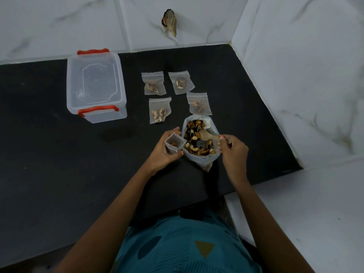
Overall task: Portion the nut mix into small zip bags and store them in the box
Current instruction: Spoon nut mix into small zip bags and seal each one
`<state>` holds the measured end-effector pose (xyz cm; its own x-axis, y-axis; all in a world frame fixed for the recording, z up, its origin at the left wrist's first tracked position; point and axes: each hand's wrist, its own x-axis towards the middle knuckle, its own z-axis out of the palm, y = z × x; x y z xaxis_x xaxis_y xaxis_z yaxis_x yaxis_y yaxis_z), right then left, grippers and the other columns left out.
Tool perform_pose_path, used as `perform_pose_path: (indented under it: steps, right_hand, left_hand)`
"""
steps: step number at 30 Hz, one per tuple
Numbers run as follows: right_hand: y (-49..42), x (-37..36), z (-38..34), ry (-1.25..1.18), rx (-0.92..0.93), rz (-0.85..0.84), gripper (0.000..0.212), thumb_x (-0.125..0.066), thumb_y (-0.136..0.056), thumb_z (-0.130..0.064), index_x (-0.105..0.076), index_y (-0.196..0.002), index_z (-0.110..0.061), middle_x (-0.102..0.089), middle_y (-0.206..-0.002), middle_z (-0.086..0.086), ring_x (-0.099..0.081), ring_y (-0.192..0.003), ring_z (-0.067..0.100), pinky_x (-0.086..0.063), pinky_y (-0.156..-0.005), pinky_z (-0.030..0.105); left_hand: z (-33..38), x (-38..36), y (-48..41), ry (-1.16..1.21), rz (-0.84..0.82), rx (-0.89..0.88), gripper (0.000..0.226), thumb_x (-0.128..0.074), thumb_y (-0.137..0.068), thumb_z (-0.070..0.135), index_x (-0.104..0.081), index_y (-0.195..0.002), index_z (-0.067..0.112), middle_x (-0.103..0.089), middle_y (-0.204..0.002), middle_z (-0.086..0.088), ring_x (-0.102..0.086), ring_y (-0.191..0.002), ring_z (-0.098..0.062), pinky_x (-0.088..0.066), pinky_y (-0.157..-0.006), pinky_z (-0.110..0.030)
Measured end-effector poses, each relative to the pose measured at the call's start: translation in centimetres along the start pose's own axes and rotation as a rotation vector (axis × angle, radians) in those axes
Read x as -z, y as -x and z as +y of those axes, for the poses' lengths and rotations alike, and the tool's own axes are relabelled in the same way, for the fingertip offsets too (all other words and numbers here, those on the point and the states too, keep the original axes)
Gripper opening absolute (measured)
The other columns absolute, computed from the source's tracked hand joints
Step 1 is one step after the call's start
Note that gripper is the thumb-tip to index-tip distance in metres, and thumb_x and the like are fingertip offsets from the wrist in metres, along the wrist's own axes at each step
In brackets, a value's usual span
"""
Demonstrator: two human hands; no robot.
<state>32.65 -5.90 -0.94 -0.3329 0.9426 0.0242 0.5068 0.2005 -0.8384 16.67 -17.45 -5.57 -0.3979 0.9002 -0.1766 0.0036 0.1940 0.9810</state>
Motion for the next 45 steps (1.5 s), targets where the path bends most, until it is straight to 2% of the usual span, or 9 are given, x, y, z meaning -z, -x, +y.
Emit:
perform_pose_path:
  steps: [5, 9, 15, 20, 26, 29, 36, 41, 45]
  right_hand:
    - [0.4, -0.2, -0.3, 0.060, 0.097, -0.005, 0.017, -0.051, -0.093, -0.007, -0.064, -0.100, 0.000, -0.059, -0.084, 0.002, -0.052, -0.070, -0.003, -0.042, -0.063, 0.002]
    - [0.0, -0.8, -0.5, -0.058, -0.095, -0.042, 0.016, -0.052, -0.093, -0.012, -0.065, -0.099, -0.004, -0.060, -0.075, -0.001, -0.056, -0.066, 0.001, -0.044, -0.058, 0.005]
    - [-0.3, -1.6, -0.4, -0.279, -0.331, -0.054, 0.013, -0.055, -0.091, -0.012, -0.065, -0.091, -0.004, -0.061, -0.066, 0.000, -0.056, -0.059, 0.006, -0.047, -0.055, 0.009]
    - [-0.7, -1.4, -0.4, -0.389, -0.460, -0.073, 0.015, -0.055, -0.092, -0.012, -0.065, -0.091, -0.001, -0.061, -0.068, 0.003, -0.055, -0.060, 0.007, -0.047, -0.055, 0.012]
    - [-0.9, -0.7, -0.3, -0.415, -0.500, -0.078, 0.015, -0.055, -0.092, -0.014, -0.064, -0.087, -0.003, -0.061, -0.067, 0.003, -0.055, -0.059, 0.008, -0.048, -0.059, 0.016]
    - [-0.9, -0.1, -0.1, -0.416, -0.482, -0.078, 0.013, -0.055, -0.092, -0.014, -0.063, -0.085, -0.006, -0.061, -0.069, 0.004, -0.056, -0.062, 0.009, -0.048, -0.063, 0.020]
    - [-0.7, 0.6, -0.1, -0.311, -0.405, -0.057, 0.013, -0.054, -0.092, -0.015, -0.064, -0.092, -0.007, -0.061, -0.070, 0.000, -0.056, -0.062, 0.006, -0.048, -0.062, 0.017]
    - [-0.5, 1.0, -0.3, -0.428, -0.461, -0.084, 0.013, -0.054, -0.092, -0.014, -0.064, -0.085, -0.009, -0.061, -0.070, 0.002, -0.055, -0.062, 0.007, -0.048, -0.060, 0.016]
    - [-0.4, 2.0, -1.1, -0.510, -0.479, -0.099, 0.012, -0.054, -0.092, -0.015, -0.064, -0.084, -0.011, -0.061, -0.073, 0.002, -0.056, -0.066, 0.007, -0.048, -0.063, 0.018]
  left_hand:
    - [-0.1, 0.0, -0.2, 0.019, -0.004, -0.001, 0.060, -0.066, -0.079, -0.002, -0.040, -0.132, 0.007, -0.047, -0.121, 0.020, -0.048, -0.112, 0.011, -0.042, -0.093, -0.012]
    - [-0.3, 0.3, -0.3, 0.042, -0.020, 0.001, 0.052, -0.068, -0.079, 0.002, -0.047, -0.121, 0.025, -0.040, -0.137, 0.011, -0.043, -0.126, -0.001, -0.040, -0.102, -0.020]
    - [-0.1, -0.2, -0.4, 0.069, -0.055, 0.001, 0.055, -0.068, -0.079, 0.004, -0.044, -0.127, 0.015, -0.043, -0.133, 0.013, -0.046, -0.124, -0.003, -0.041, -0.102, -0.022]
    - [0.0, 0.0, -0.5, 0.067, -0.053, 0.010, 0.053, -0.067, -0.079, 0.002, -0.045, -0.124, 0.019, -0.042, -0.134, 0.013, -0.045, -0.121, 0.004, -0.041, -0.098, -0.016]
    - [0.2, 0.2, -0.4, 0.074, -0.038, 0.007, 0.054, -0.067, -0.079, 0.001, -0.045, -0.123, 0.023, -0.040, -0.137, 0.009, -0.041, -0.128, -0.005, -0.039, -0.104, -0.023]
    - [0.3, 0.5, -0.3, 0.077, -0.018, 0.002, 0.060, -0.068, -0.078, 0.003, -0.042, -0.128, 0.025, -0.043, -0.135, 0.012, -0.045, -0.123, -0.001, -0.041, -0.100, -0.020]
    - [0.7, 0.5, -0.2, 0.038, 0.020, -0.011, 0.058, -0.069, -0.078, 0.002, -0.043, -0.127, 0.017, -0.048, -0.126, 0.005, -0.050, -0.109, 0.007, -0.045, -0.087, -0.011]
    - [0.9, 0.1, -0.1, 0.020, 0.030, -0.023, 0.055, -0.069, -0.078, 0.001, -0.043, -0.125, 0.016, -0.049, -0.123, 0.001, -0.052, -0.107, 0.003, -0.046, -0.086, -0.013]
    - [1.1, -0.1, -0.1, -0.017, 0.077, -0.044, 0.053, -0.070, -0.077, 0.002, -0.044, -0.120, 0.017, -0.049, -0.117, 0.008, -0.051, -0.101, 0.011, -0.044, -0.083, -0.009]
